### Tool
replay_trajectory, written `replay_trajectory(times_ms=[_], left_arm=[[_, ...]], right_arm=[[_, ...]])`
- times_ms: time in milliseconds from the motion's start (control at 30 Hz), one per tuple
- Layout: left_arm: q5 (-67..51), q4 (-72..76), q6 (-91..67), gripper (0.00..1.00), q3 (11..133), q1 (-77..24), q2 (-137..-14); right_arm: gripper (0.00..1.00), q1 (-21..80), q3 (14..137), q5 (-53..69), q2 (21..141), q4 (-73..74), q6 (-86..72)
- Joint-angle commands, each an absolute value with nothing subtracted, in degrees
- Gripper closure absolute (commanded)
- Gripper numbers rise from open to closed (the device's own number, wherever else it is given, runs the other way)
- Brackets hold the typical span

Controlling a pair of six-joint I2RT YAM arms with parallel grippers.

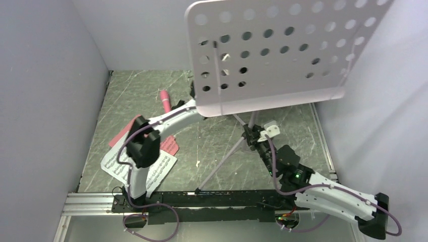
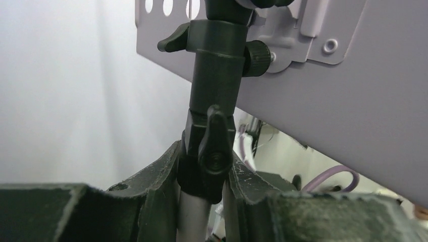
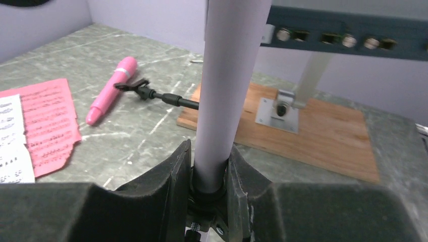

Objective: Set up the instrument practice props

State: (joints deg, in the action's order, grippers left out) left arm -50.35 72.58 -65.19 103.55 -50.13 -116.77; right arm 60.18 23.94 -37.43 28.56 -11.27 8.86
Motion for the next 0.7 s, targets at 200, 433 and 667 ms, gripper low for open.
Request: replay_trajectory(times_ms=[200,433,667], left_arm=[[-54.6,59.1,-59.3,1.00,84.5,-43.0,-91.5],[-57.3,66.7,-65.1,1.00,85.2,-42.9,-96.4],[-59.8,77.8,-74.7,1.00,87.7,-42.9,-102.9]], right_arm=[[1.00,59.9,28.2,-23.7,46.9,-38.6,9.5],[1.00,59.9,27.1,-27.4,45.9,-35.8,9.6],[1.00,59.9,25.4,-30.1,43.5,-32.4,9.7]])
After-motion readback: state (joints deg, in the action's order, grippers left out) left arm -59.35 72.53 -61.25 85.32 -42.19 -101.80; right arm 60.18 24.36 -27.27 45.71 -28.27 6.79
